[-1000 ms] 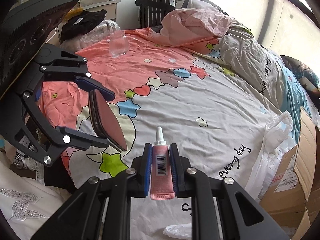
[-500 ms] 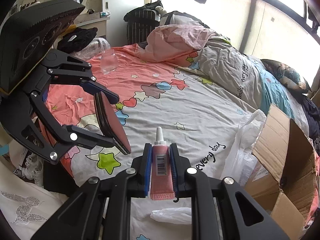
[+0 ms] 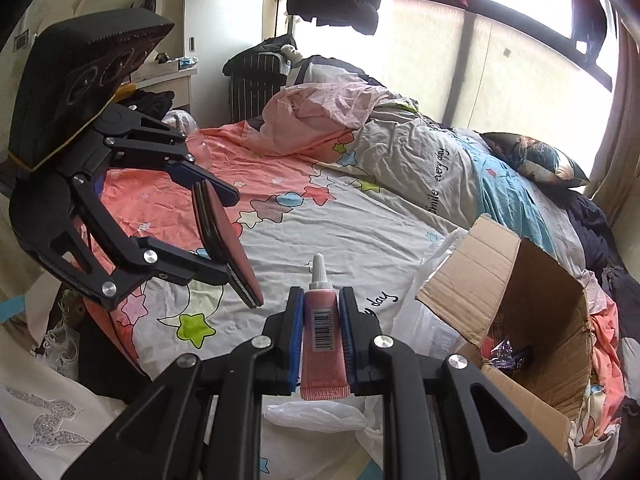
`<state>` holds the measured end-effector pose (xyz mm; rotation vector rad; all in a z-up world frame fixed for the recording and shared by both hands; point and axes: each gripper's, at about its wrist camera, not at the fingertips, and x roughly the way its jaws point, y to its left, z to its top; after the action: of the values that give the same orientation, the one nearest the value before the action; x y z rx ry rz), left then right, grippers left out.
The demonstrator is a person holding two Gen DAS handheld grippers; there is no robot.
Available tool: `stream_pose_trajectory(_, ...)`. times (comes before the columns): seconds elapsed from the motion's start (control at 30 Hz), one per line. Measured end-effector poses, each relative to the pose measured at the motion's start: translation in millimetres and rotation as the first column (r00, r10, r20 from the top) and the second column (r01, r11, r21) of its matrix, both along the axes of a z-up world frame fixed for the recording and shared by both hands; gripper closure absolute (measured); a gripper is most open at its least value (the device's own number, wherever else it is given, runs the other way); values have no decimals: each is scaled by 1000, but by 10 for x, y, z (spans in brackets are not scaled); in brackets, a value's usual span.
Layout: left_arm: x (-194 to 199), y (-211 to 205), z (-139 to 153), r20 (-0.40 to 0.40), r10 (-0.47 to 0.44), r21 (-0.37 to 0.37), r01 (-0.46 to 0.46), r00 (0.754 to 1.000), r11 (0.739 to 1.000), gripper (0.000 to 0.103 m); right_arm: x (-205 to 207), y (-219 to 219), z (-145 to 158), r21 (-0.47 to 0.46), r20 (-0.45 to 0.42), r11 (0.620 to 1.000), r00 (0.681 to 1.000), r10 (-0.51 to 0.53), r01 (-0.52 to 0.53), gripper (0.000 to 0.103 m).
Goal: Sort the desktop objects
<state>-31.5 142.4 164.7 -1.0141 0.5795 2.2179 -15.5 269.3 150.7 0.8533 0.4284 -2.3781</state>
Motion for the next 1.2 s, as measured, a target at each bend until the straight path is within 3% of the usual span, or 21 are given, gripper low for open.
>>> stream_pose_trajectory(0.17, 16, 189, 158, -40, -31, -15, 31, 999, 999, 41, -17, 212, 68, -14, -13, 999, 999, -37, 37, 87)
stream_pose_trajectory(0.4, -63, 464, 322, -68, -74, 23, 76, 995, 997, 41, 18, 607, 140, -35, -34, 994, 994, -106, 105, 87)
stream_pose_trajectory(0.7, -175, 1068, 569, -86, -192, 36, 195, 978, 980, 41, -13, 1056, 106, -38, -30, 982, 982, -187, 186, 87)
stream_pose_trajectory(0.97, -287, 1637, 421, -42, -297, 38, 299, 954, 954, 41, -107, 1414, 56, -27, -19, 967, 967, -255, 254, 87)
stream_pose_trajectory(1.2, -439, 1931, 296, -11, -332, 37, 332, 943, 942, 41, -293, 1695, 60, 0, -21, 951, 951, -309, 309, 87)
